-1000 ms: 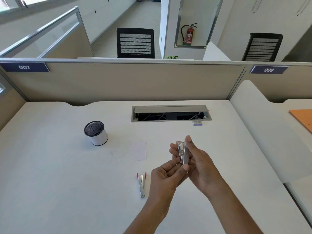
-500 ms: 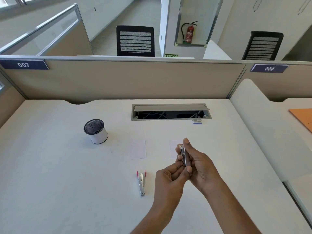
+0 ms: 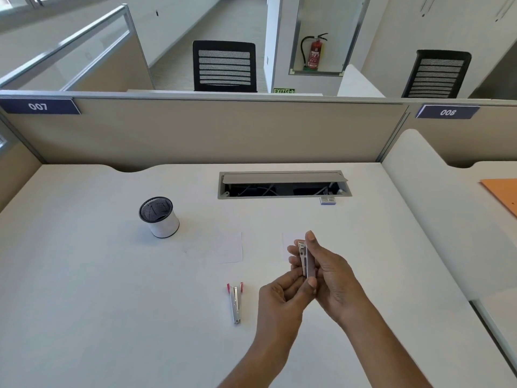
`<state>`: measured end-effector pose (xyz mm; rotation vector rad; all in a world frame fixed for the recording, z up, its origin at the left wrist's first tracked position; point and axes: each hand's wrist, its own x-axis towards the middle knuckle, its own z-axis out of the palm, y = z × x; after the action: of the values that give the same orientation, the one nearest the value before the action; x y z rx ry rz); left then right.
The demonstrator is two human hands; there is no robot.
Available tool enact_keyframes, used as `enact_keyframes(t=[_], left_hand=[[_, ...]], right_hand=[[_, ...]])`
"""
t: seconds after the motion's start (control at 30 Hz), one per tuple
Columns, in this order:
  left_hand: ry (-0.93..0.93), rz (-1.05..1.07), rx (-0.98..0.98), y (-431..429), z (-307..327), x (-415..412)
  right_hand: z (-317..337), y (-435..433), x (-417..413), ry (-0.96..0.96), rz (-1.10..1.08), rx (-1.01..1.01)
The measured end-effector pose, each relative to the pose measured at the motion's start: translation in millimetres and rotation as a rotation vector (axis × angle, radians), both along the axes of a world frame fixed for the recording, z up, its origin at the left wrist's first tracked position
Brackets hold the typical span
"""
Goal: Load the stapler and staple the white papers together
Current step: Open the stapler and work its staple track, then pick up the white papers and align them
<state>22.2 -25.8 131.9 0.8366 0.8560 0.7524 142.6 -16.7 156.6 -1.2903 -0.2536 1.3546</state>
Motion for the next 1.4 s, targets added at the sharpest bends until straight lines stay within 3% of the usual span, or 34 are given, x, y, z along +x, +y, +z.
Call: enact_keyframes(t=[0.17, 0.4, 0.63, 0.8, 1.13, 1.4], left_hand=[[-0.001, -0.01, -0.009, 2.6, -2.1, 1.0], [0.29, -0.109, 0.078, 12.7, -36.7, 6.6], [0.573, -0.114, 0.147, 24.6, -75.2, 3.5], [0.693, -0.077, 0.206, 33.5, -95.8, 1.3], [0.859, -0.171, 0.353, 57.8, -111.3, 9.6], [0.946, -0.154, 0.33, 88.7, -123.2, 30.2]], right_hand=[[-5.2, -7.3, 4.1, -0.138, 0.072, 0.017], [-31.5, -3.0, 17.2, -0.357, -0.066, -0.067], [-93.9, 0.0, 35.3, -0.972, 0.003, -0.222], [-143.7, -3.5, 37.7, -1.222, 0.083, -0.331], [-179.4, -8.0, 27.3, -1.298, 0.201, -0.468], [-194.0, -9.5, 27.2, -1.362, 0.17, -0.409]])
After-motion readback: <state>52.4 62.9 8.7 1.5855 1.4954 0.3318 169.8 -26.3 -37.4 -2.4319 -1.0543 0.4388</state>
